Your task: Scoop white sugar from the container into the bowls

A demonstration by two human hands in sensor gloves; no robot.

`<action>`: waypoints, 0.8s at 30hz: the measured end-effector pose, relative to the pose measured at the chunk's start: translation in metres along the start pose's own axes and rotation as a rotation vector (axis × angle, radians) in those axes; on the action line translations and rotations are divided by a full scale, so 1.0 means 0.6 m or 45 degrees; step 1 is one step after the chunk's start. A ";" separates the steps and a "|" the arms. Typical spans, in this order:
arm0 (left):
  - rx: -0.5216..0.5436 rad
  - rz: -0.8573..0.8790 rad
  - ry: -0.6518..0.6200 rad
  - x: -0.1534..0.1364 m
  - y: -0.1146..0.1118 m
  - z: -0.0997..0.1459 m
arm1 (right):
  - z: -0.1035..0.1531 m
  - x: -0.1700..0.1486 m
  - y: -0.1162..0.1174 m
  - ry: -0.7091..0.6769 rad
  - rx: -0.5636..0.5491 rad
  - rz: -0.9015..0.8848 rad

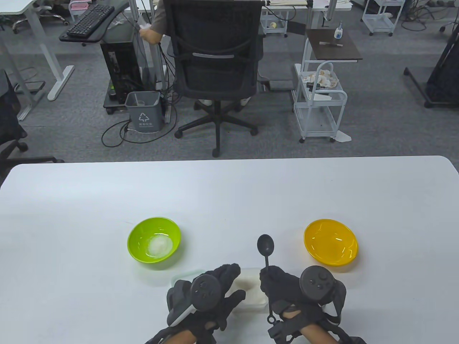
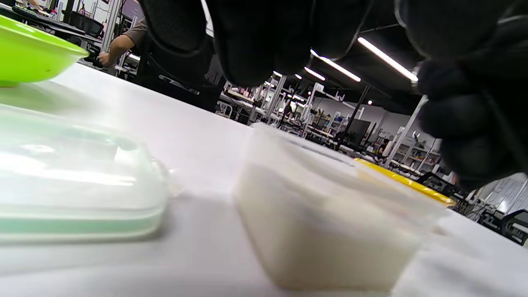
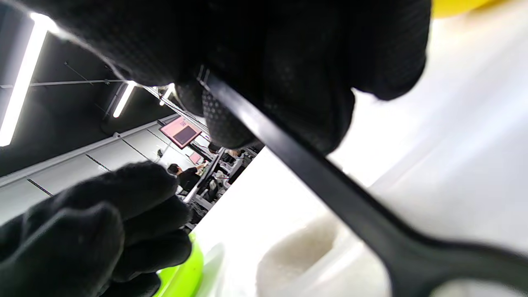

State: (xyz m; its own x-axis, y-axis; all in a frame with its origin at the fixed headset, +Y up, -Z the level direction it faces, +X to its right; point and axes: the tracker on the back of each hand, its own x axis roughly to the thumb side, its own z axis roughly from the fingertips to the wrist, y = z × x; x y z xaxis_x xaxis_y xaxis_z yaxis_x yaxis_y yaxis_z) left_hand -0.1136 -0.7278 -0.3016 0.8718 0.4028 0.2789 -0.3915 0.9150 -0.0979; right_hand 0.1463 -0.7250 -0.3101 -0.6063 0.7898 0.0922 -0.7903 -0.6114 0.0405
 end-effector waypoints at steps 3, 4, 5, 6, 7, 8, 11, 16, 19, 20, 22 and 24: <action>-0.062 0.029 0.022 -0.019 -0.008 -0.007 | -0.004 0.005 -0.013 -0.007 0.031 0.167; -0.084 0.040 0.031 -0.023 -0.011 -0.009 | -0.005 0.007 -0.017 -0.013 0.046 0.235; -0.113 0.046 0.046 -0.027 -0.015 -0.012 | -0.006 0.010 -0.022 -0.019 0.057 0.322; -0.139 0.046 0.049 -0.030 -0.019 -0.014 | -0.008 0.013 -0.027 -0.026 0.065 0.418; -0.160 0.040 0.040 -0.031 -0.023 -0.016 | -0.009 0.016 -0.031 -0.031 0.078 0.503; -0.188 0.031 0.032 -0.031 -0.027 -0.018 | -0.010 0.019 -0.034 -0.035 0.086 0.573; -0.262 -0.011 0.019 -0.033 -0.039 -0.023 | -0.008 0.028 -0.036 -0.102 0.067 0.824; -0.349 -0.020 0.013 -0.040 -0.054 -0.026 | 0.003 0.024 -0.009 -0.269 0.050 1.058; -0.362 -0.014 0.010 -0.044 -0.058 -0.026 | 0.013 0.026 0.008 -0.348 0.058 1.198; -0.365 -0.013 0.010 -0.045 -0.058 -0.026 | 0.019 0.028 0.012 -0.384 -0.023 1.246; -0.354 -0.010 0.017 -0.046 -0.059 -0.025 | 0.025 0.032 0.019 -0.437 -0.098 1.327; -0.351 -0.018 0.017 -0.045 -0.059 -0.025 | 0.030 0.033 0.031 -0.460 -0.099 1.404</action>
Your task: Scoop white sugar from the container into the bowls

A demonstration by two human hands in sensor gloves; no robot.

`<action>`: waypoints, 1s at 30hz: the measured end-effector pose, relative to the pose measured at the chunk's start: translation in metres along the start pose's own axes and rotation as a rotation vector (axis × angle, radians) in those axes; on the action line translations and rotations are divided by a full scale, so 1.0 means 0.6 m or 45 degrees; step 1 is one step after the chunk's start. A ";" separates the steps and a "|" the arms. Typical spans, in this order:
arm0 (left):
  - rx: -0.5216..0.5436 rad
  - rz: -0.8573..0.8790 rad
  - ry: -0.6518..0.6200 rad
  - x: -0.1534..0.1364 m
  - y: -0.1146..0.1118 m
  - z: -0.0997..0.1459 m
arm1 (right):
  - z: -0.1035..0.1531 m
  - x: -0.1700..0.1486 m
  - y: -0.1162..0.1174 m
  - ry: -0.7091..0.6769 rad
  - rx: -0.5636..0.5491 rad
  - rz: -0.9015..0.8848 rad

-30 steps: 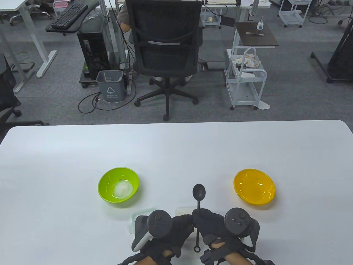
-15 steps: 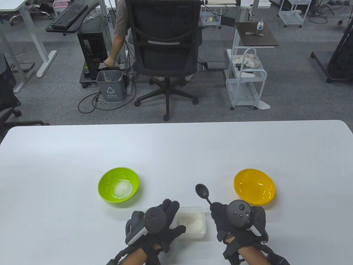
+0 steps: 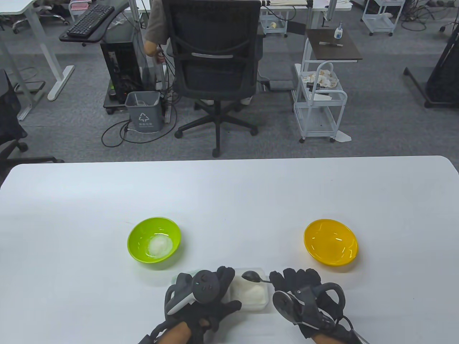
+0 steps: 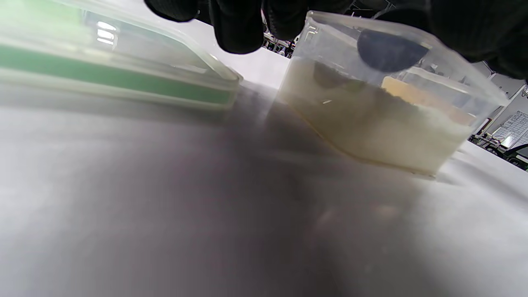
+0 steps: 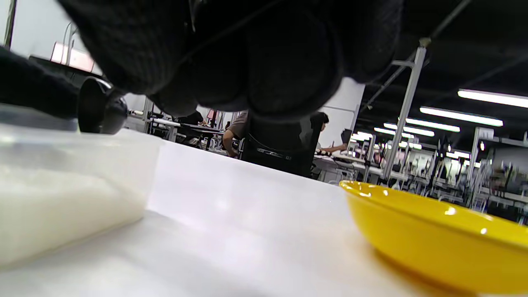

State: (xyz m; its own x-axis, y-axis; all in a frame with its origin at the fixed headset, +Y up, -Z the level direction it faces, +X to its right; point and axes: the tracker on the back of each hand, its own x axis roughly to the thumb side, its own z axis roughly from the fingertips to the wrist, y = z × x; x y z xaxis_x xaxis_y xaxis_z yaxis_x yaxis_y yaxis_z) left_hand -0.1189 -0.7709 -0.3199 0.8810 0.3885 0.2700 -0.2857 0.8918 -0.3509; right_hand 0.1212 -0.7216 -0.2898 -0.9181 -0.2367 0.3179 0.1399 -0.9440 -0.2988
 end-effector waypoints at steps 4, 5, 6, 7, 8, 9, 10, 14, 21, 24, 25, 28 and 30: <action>0.002 0.013 0.005 0.001 -0.001 0.000 | 0.002 0.023 0.010 -0.031 -0.048 0.182; 0.003 0.011 0.005 0.001 -0.001 0.000 | 0.003 0.026 0.010 -0.035 -0.068 0.196; 0.004 0.000 0.004 0.001 -0.001 0.000 | 0.003 0.030 0.009 -0.038 -0.077 0.208; 0.007 -0.012 0.004 0.002 -0.001 0.000 | 0.002 0.032 0.009 -0.048 -0.064 0.222; 0.010 -0.017 0.005 0.002 -0.001 0.000 | 0.000 0.035 0.007 -0.059 -0.045 0.228; 0.009 -0.016 0.005 0.003 -0.001 0.000 | 0.000 0.035 0.006 -0.058 -0.046 0.228; 0.006 -0.009 0.007 0.003 -0.001 0.000 | -0.001 0.037 0.005 -0.065 -0.032 0.222; 0.006 -0.012 0.008 0.003 -0.001 0.000 | -0.003 0.037 0.001 -0.102 0.042 0.121; 0.002 -0.012 0.011 0.004 -0.002 -0.001 | -0.010 0.022 0.001 -0.073 0.154 -0.081; -0.001 -0.009 0.013 0.004 -0.002 -0.001 | -0.014 0.009 0.006 -0.028 0.223 -0.226; -0.001 -0.009 0.012 0.005 -0.002 -0.001 | -0.016 0.004 0.008 -0.010 0.248 -0.280; -0.003 -0.007 0.013 0.005 -0.002 -0.001 | -0.021 -0.014 0.020 0.082 0.355 -0.483; -0.004 -0.006 0.013 0.005 -0.003 -0.001 | -0.022 -0.025 0.029 0.147 0.417 -0.616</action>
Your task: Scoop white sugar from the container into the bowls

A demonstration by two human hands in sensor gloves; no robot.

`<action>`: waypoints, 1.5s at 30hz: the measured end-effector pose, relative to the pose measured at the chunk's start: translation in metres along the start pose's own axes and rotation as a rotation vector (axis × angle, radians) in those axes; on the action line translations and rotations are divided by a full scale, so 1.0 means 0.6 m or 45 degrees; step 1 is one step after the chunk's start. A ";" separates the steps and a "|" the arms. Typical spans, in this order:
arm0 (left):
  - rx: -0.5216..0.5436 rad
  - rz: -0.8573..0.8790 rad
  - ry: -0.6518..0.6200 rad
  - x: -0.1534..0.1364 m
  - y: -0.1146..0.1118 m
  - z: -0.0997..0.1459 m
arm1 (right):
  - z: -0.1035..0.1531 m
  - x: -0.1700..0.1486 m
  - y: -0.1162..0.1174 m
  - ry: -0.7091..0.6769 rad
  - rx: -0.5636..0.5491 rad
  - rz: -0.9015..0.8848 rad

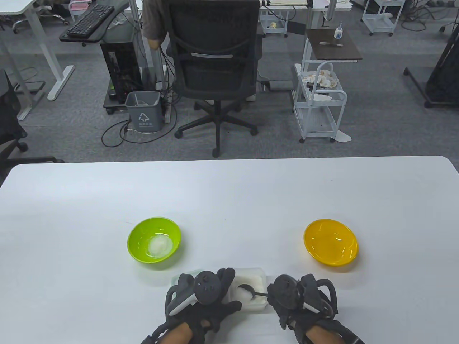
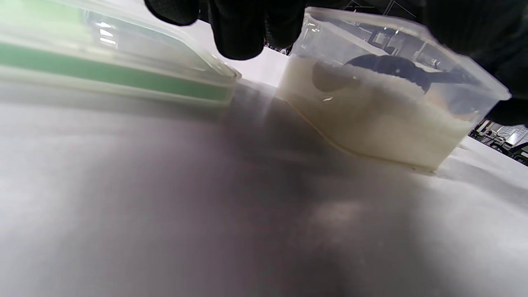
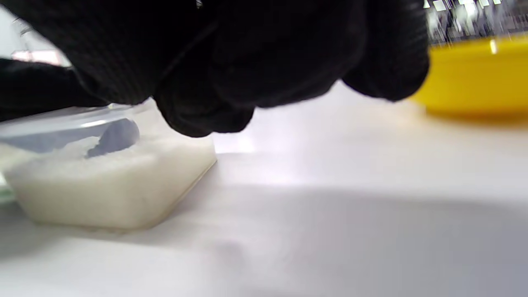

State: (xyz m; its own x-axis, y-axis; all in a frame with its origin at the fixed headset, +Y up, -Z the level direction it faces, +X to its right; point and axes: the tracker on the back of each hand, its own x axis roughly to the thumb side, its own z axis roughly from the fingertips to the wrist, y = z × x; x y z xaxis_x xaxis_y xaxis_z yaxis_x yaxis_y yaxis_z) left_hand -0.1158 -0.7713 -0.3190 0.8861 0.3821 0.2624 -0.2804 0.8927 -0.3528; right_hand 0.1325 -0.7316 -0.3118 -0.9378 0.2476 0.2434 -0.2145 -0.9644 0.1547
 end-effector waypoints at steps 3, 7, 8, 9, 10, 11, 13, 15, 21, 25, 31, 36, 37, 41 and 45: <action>-0.002 0.005 0.000 0.000 0.000 0.000 | -0.008 -0.026 0.009 0.115 0.122 -0.272; -0.002 0.006 0.000 0.000 0.000 0.000 | -0.012 -0.044 0.018 0.189 0.188 -0.455; -0.002 0.005 0.000 0.000 0.000 0.000 | -0.012 -0.048 0.018 0.207 0.200 -0.483; -0.004 0.011 0.002 0.000 0.000 0.000 | -0.013 -0.050 0.019 0.212 0.202 -0.494; -0.005 0.012 0.002 0.000 0.000 0.001 | -0.013 -0.052 0.020 0.213 0.205 -0.501; -0.006 0.014 0.002 0.000 0.000 0.001 | -0.014 -0.055 0.021 0.215 0.214 -0.519; -0.005 0.015 0.002 0.000 0.000 0.001 | -0.014 -0.059 0.023 0.223 0.224 -0.556; -0.005 0.013 0.002 0.000 0.000 0.001 | -0.015 -0.062 0.023 0.225 0.229 -0.571; -0.005 0.018 0.003 0.000 0.000 0.001 | -0.014 -0.082 0.009 0.233 0.223 -0.658; -0.004 0.019 0.004 0.000 0.000 0.001 | -0.012 -0.115 -0.006 0.296 0.187 -0.768; -0.004 0.020 0.004 0.000 0.000 0.001 | -0.002 -0.184 -0.034 0.468 0.053 -0.861; -0.004 0.020 0.006 -0.001 0.000 0.002 | 0.015 -0.237 -0.055 0.664 -0.131 -0.869; -0.004 0.020 0.006 0.000 0.000 0.002 | 0.018 -0.244 -0.057 0.697 -0.160 -0.867; -0.004 0.020 0.006 -0.001 0.000 0.002 | 0.029 -0.276 -0.063 0.892 -0.299 -0.770; -0.005 0.020 0.006 -0.001 0.000 0.002 | 0.035 -0.297 -0.066 1.035 -0.419 -0.590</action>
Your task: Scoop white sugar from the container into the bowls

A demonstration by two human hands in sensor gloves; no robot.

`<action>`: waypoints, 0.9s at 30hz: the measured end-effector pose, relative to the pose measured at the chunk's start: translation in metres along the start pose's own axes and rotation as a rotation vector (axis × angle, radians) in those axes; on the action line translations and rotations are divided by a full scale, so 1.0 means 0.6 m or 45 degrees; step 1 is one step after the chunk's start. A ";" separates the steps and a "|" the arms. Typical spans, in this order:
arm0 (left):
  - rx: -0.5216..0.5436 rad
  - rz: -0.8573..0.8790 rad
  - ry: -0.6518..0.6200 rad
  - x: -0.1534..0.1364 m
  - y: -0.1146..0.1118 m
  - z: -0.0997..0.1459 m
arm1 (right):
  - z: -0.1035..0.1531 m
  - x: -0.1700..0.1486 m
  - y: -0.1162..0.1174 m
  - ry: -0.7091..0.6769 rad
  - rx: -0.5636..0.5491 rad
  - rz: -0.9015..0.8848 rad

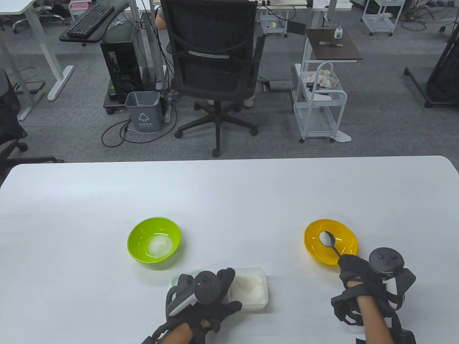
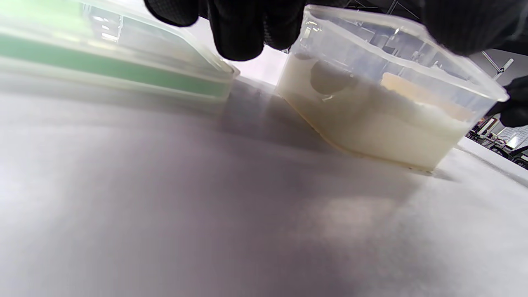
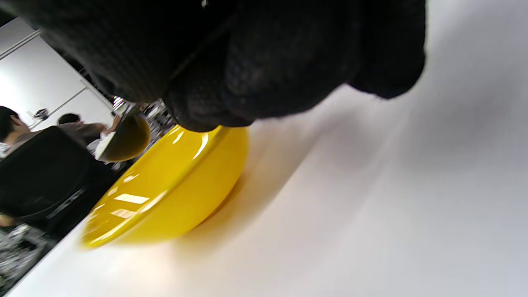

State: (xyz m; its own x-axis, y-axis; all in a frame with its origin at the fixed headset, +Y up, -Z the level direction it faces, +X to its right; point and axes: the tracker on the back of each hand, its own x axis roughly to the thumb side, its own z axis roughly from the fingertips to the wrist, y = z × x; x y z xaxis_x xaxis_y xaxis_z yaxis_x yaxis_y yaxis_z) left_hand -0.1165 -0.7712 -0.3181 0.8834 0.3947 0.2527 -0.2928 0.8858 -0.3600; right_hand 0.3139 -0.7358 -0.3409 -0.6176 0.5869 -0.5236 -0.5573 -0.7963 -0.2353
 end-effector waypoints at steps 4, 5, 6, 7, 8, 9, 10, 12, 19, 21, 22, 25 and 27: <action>-0.001 0.001 0.000 0.000 0.000 0.000 | -0.004 -0.004 -0.005 -0.027 -0.157 0.181; -0.001 0.002 0.000 0.000 0.000 0.000 | -0.003 -0.004 -0.005 -0.032 -0.189 0.218; -0.001 0.002 0.000 0.000 0.000 0.000 | -0.002 -0.003 -0.005 -0.040 -0.207 0.236; -0.001 0.001 0.001 0.000 0.000 0.000 | -0.002 -0.002 -0.004 -0.050 -0.225 0.257; 0.000 0.000 0.001 0.000 0.000 0.000 | -0.001 0.001 -0.004 -0.070 -0.251 0.292; 0.000 0.000 0.001 0.000 0.000 0.000 | 0.001 0.003 -0.003 -0.089 -0.276 0.322; 0.000 0.000 0.002 0.000 0.000 0.000 | 0.002 0.005 -0.002 -0.115 -0.310 0.357; 0.000 0.001 0.003 0.000 0.000 0.000 | 0.008 0.012 -0.001 -0.151 -0.384 0.457; 0.000 0.001 0.004 0.000 0.000 0.000 | 0.017 0.022 0.004 -0.205 -0.443 0.557; 0.000 0.000 0.004 0.000 -0.001 0.000 | 0.017 0.024 0.006 -0.213 -0.431 0.546; 0.001 0.000 0.004 0.000 -0.001 0.000 | 0.018 0.025 0.007 -0.224 -0.426 0.543; 0.000 -0.001 0.004 0.001 -0.001 0.000 | 0.025 0.034 0.014 -0.281 -0.415 0.542; -0.001 -0.001 0.003 0.001 -0.001 0.000 | 0.035 0.044 0.021 -0.350 -0.407 0.560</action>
State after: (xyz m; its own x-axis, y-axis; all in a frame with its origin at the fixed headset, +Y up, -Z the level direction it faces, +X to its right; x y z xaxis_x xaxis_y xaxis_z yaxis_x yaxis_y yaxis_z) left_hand -0.1160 -0.7714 -0.3180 0.8846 0.3932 0.2509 -0.2915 0.8860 -0.3607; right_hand 0.2788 -0.7269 -0.3403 -0.8965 0.1750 -0.4071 -0.0491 -0.9523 -0.3013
